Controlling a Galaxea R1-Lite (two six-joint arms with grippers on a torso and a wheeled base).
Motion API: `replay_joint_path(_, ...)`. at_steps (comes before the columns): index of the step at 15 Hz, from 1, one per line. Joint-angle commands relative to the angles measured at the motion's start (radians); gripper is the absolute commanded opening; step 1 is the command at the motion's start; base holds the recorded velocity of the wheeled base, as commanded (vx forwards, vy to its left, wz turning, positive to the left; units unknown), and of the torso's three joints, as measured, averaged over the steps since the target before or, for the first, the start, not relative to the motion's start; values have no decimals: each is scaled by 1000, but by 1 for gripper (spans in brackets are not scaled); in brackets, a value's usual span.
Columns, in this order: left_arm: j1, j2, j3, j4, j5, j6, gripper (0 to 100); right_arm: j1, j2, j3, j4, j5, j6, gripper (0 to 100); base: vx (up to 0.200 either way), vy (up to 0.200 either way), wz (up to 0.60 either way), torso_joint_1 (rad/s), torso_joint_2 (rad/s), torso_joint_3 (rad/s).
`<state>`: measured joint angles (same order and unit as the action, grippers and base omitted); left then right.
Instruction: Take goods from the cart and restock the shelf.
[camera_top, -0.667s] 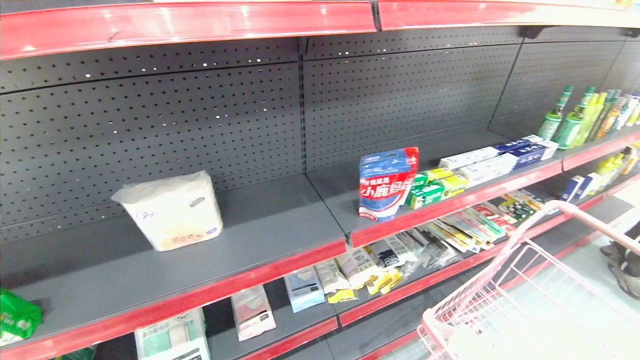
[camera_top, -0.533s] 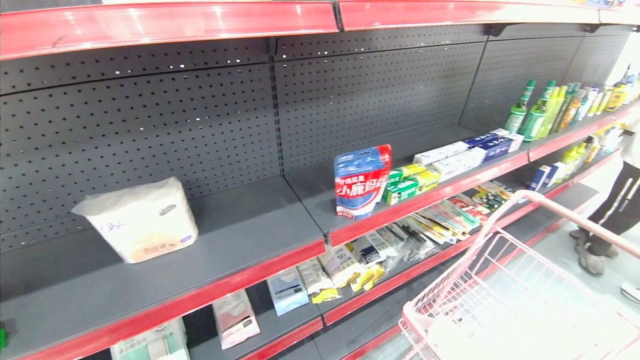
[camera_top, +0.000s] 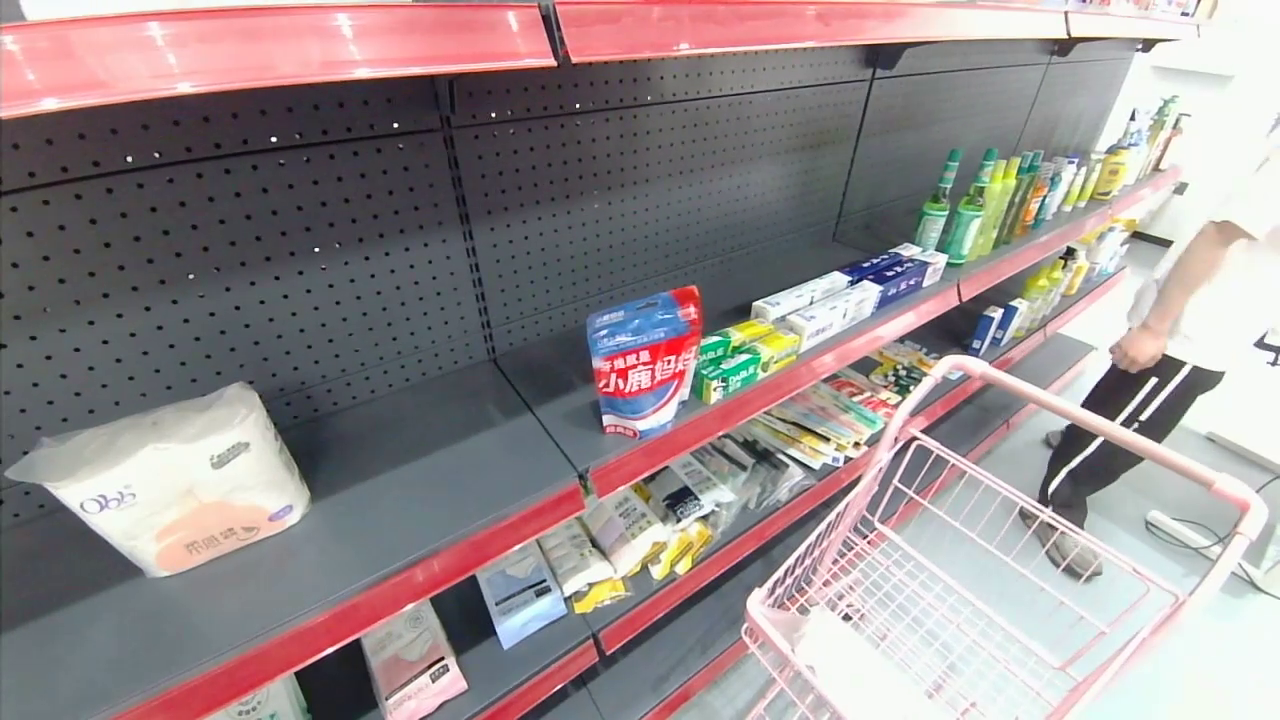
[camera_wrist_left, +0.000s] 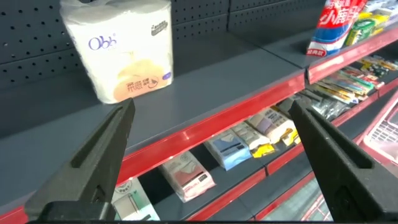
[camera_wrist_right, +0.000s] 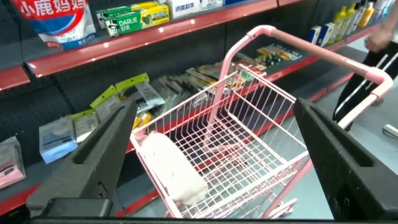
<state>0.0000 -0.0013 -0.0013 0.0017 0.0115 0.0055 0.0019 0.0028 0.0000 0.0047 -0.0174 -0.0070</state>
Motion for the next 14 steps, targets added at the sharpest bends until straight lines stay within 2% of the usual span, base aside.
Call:
replay_joint_path(1, 0, 1, 0, 0, 1, 1, 100, 1, -1, -2, 0, 8, -8, 100, 0, 0, 0, 0, 0, 0)
replay_joint_path(2, 0, 1, 0, 0, 1, 1, 100, 1, -1, -2, 0, 10, -11, 100, 0, 0, 0, 0, 0, 0)
replay_joint_path(3, 0, 1, 1, 0, 1, -1, 100, 12, 146, -164, 0, 57, -14, 100, 0, 0, 0, 0, 0, 0)
replay_joint_path(5, 0, 1, 0, 0, 1, -1, 100, 15, 603, -597, -37, 60, 108, 100, 0, 0, 0, 0, 0, 0)
replay_joint_path(6, 0, 1, 0, 0, 1, -1, 100, 10, 743, -710, -37, 51, 88, 100, 0, 0, 0, 0, 0, 0)
replay_joint_path(8, 0, 1, 0, 0, 1, -1, 100, 3, 901, -692, -52, -12, -68, 100, 0, 0, 0, 0, 0, 0)
replay_joint_path(10, 0, 1, 0, 0, -1, 1, 100, 1, 1039, -699, -86, -16, -90, 100, 0, 0, 0, 0, 0, 0)
replay_joint_path(12, 0, 1, 0, 0, -2, 1, 100, 26, 1197, -653, -81, -15, -123, 100, 0, 0, 0, 0, 0, 0)
replay_joint_path(13, 0, 1, 0, 0, -2, 1, 100, 47, 1287, -627, -81, -4, -139, 100, 0, 0, 0, 0, 0, 0)
replay_joint_path(14, 0, 1, 0, 0, -1, 1, 100, 70, 1390, -621, -83, 50, -137, 100, 0, 0, 0, 0, 0, 0)
